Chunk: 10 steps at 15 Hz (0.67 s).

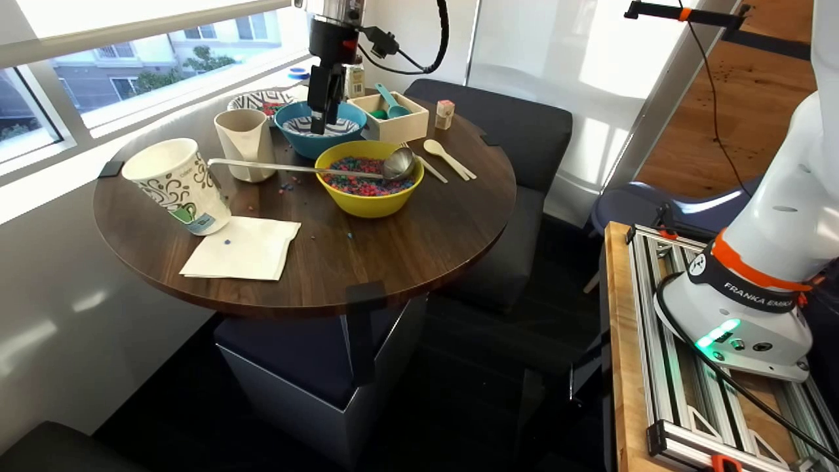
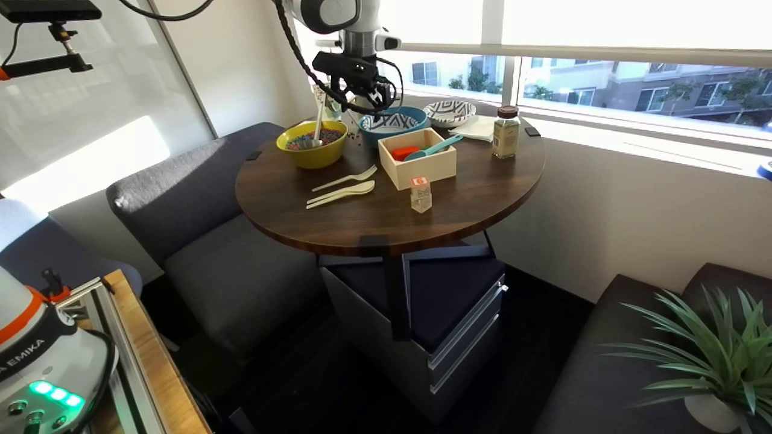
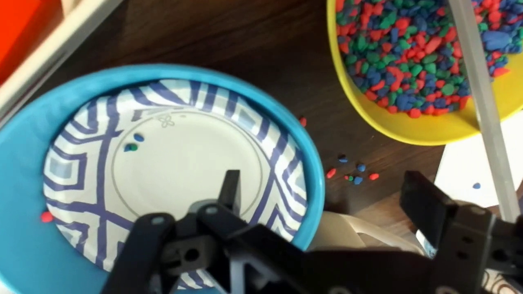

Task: Remove the white plate from the blue bowl and put it on the right side of the table

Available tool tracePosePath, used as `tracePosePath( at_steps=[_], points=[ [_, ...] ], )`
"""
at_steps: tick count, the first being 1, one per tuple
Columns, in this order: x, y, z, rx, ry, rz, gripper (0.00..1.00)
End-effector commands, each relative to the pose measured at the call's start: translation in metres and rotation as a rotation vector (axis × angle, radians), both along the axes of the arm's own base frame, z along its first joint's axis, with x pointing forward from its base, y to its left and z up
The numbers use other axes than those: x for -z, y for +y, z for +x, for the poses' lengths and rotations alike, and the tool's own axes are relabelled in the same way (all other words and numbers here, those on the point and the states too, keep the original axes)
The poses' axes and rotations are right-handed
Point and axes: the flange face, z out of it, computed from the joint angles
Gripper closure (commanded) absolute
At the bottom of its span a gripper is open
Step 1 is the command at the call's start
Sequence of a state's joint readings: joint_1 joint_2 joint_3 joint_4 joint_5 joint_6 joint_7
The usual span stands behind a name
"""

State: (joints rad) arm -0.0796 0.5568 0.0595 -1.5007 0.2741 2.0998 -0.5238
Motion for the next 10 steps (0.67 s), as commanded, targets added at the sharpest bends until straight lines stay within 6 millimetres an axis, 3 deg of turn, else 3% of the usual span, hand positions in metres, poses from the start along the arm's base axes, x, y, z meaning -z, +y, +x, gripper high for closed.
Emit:
tracePosePath(
  at_steps=[1,10],
  points=[
    [0.017,0.009,0.02,0.031,0.006,-0.013,0.0],
    [0.039,0.029,0.037,0.029,0.018,0.052,0.0]
  ],
)
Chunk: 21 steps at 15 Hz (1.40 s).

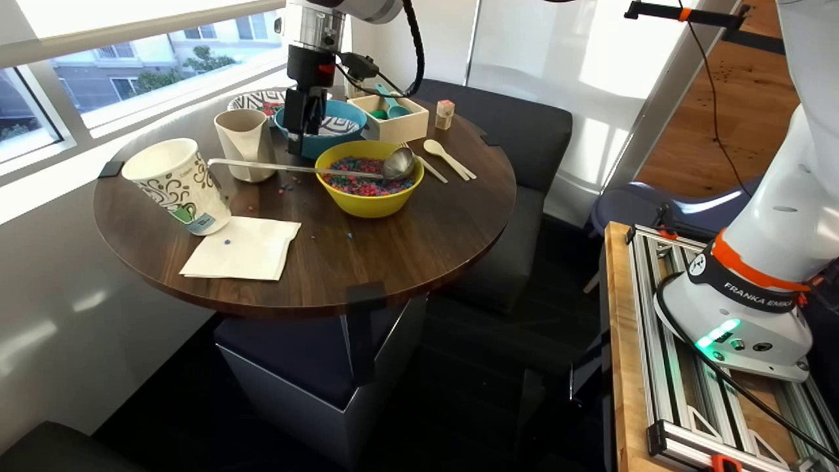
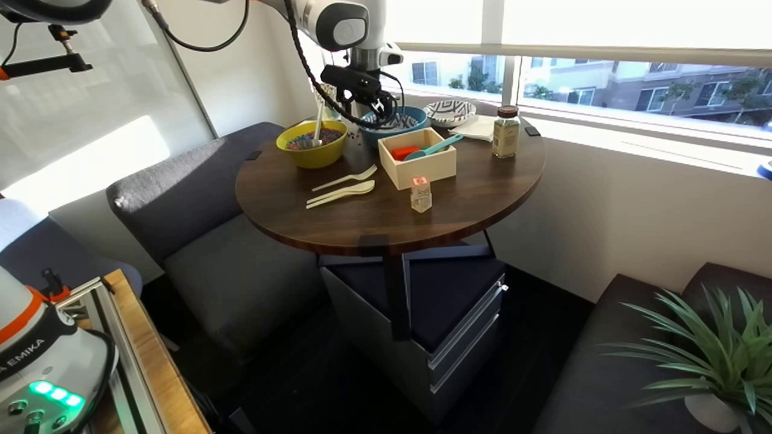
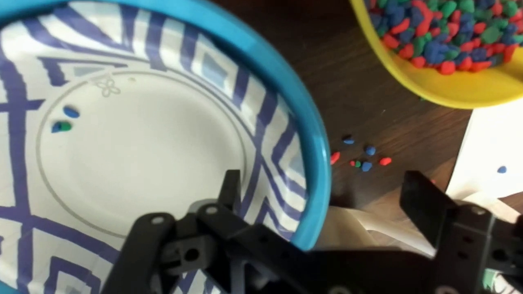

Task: Remove the white plate from the blue bowl and put it on the right side of the table

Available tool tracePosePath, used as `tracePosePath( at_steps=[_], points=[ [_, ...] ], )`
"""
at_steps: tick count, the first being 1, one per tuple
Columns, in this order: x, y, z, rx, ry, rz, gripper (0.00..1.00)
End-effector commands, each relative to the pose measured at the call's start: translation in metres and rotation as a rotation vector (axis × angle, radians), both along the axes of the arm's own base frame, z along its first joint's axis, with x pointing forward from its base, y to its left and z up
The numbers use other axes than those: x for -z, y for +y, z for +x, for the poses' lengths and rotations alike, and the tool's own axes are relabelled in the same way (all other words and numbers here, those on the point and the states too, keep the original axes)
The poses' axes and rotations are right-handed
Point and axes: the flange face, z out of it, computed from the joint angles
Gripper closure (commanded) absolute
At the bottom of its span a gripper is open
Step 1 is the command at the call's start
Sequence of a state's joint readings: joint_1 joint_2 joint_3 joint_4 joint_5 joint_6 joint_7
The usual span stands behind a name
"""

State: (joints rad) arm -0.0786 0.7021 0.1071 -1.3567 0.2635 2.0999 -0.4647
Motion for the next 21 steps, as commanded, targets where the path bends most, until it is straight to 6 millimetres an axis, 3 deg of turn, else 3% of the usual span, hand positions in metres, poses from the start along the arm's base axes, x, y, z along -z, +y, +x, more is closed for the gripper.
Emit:
tracePosePath(
  at_steps=[1,14,21],
  points=[
    [0.003,0.006,0.009,0.009,0.0,0.02,0.0],
    [-0.026,0.008,0.013,0.011,-0.052,0.067,0.0],
    [-0.024,0.001,0.014,0.117,-0.017,0.142,0.0]
  ],
)
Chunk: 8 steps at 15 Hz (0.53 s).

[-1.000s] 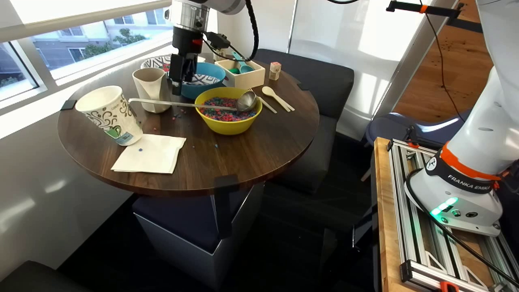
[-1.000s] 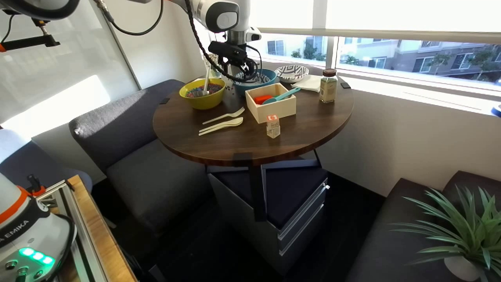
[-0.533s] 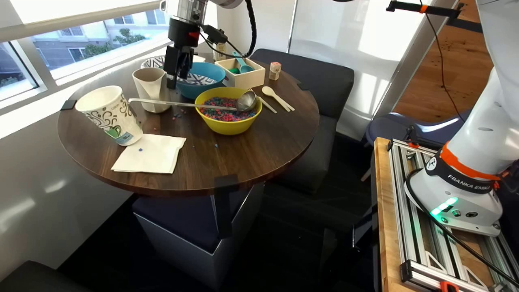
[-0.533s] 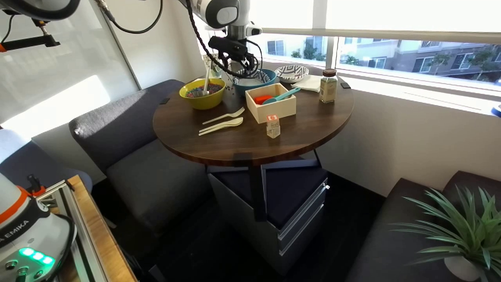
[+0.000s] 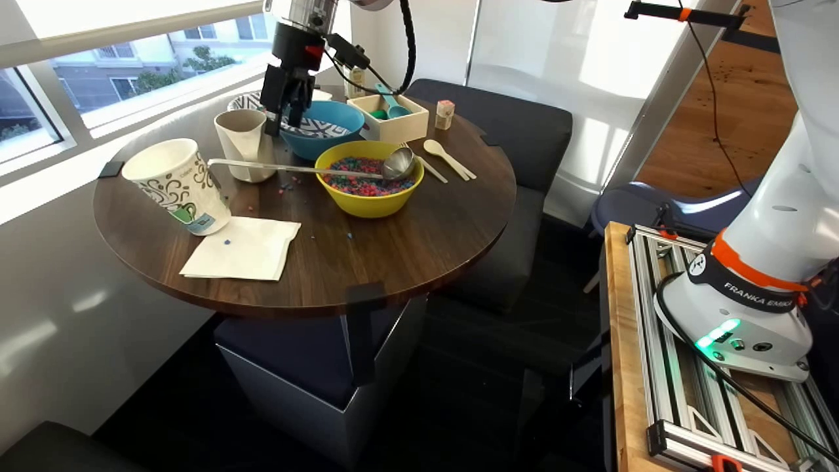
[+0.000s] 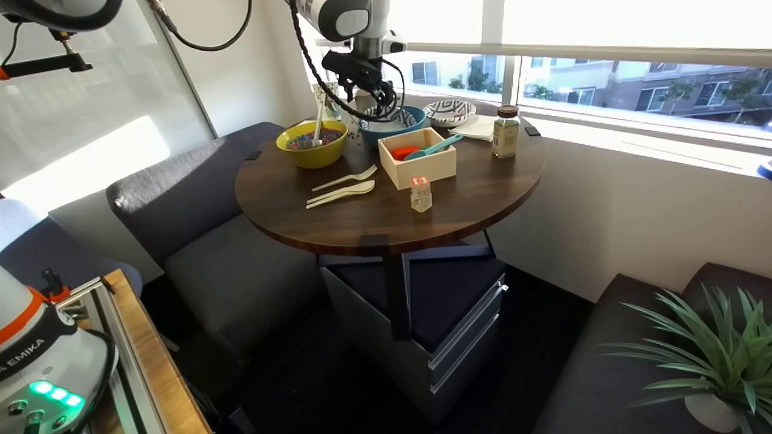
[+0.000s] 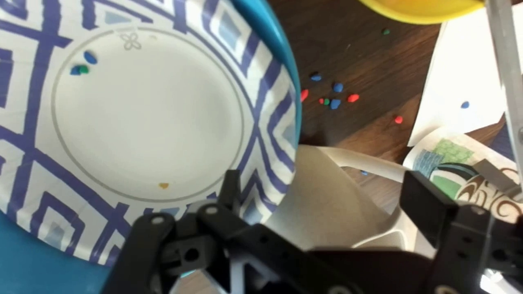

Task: Remove the white plate from the blue bowl and put it on the right side of the table

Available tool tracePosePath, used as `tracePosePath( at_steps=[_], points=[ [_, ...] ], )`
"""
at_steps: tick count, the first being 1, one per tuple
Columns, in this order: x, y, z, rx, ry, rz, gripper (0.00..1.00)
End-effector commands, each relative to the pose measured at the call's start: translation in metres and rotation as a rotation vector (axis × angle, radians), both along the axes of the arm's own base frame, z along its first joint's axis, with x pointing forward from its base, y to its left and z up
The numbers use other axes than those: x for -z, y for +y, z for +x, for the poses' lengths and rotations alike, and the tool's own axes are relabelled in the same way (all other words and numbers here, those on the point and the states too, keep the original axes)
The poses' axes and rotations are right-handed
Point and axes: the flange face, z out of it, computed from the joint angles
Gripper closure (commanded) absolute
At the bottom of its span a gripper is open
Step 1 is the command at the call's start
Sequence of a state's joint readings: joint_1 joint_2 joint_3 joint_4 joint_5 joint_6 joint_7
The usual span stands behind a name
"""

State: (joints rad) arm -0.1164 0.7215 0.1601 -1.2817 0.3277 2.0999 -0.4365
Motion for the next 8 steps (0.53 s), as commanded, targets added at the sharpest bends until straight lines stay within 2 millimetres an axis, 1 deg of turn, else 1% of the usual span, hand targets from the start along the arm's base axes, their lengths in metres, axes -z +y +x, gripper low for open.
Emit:
tracePosePath(
  at_steps=[1,8],
  points=[
    [0.0024,-0.0018,-0.0011,0.079,0.042,0.056,0.0],
    [0.0081,-0.0001,-0.001,0.155,0.096,0.104,0.0]
  ],
)
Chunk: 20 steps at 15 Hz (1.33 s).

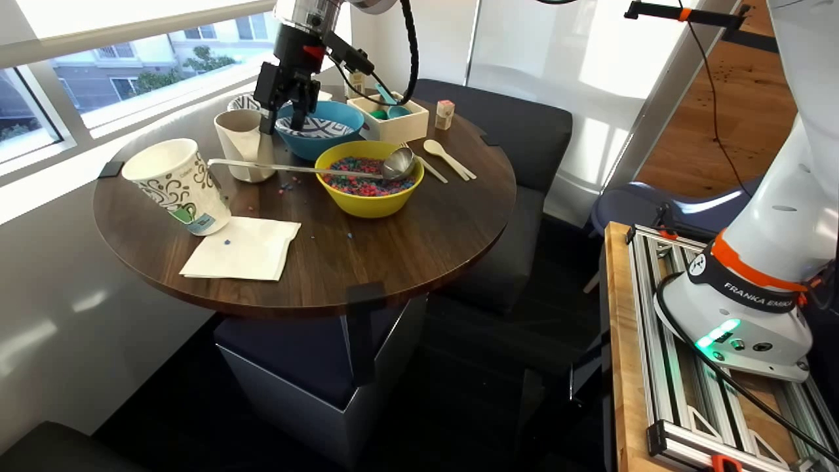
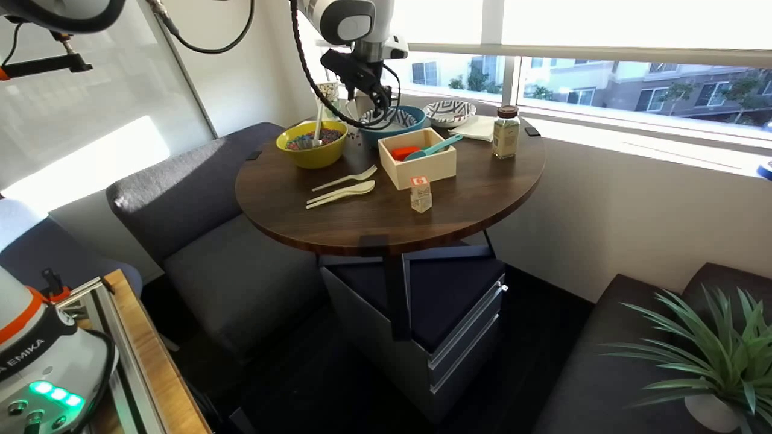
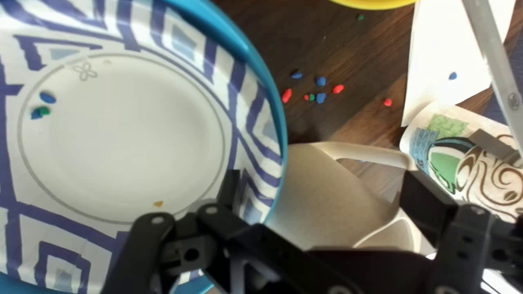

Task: Remove the white plate from the blue bowl and put it on the right side of the table

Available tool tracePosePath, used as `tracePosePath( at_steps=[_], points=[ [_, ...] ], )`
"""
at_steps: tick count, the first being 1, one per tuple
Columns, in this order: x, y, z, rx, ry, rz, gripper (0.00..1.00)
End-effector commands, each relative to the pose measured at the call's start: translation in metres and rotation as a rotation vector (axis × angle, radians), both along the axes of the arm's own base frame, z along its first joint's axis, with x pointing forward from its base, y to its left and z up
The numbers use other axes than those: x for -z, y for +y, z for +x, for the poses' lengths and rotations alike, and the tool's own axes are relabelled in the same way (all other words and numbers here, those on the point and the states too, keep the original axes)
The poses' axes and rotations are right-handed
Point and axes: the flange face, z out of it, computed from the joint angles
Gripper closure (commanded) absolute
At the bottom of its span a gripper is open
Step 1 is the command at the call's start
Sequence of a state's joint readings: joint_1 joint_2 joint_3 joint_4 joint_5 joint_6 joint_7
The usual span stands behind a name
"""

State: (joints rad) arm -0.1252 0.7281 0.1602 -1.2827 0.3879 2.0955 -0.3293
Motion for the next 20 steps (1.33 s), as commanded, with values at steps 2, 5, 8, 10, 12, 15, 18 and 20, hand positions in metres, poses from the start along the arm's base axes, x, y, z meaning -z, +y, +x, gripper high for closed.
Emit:
tracePosePath(
  at_steps=[2,5,8,10,12,15,18,20],
  points=[
    [0.001,0.006,-0.001,0.032,0.04,0.042,0.0],
    [-0.003,0.009,-0.002,0.032,0.034,0.046,0.08],
    [-0.006,0.011,-0.003,0.029,0.032,0.051,0.22],
    [-0.009,0.011,-0.005,0.027,0.029,0.052,0.22],
    [-0.011,0.01,-0.006,0.029,0.026,0.052,0.24],
    [-0.013,0.008,-0.007,0.031,0.024,0.05,0.42],
    [-0.017,0.006,-0.009,0.03,0.02,0.051,0.71],
    [-0.019,0.005,-0.01,0.03,0.019,0.049,0.77]
  ],
)
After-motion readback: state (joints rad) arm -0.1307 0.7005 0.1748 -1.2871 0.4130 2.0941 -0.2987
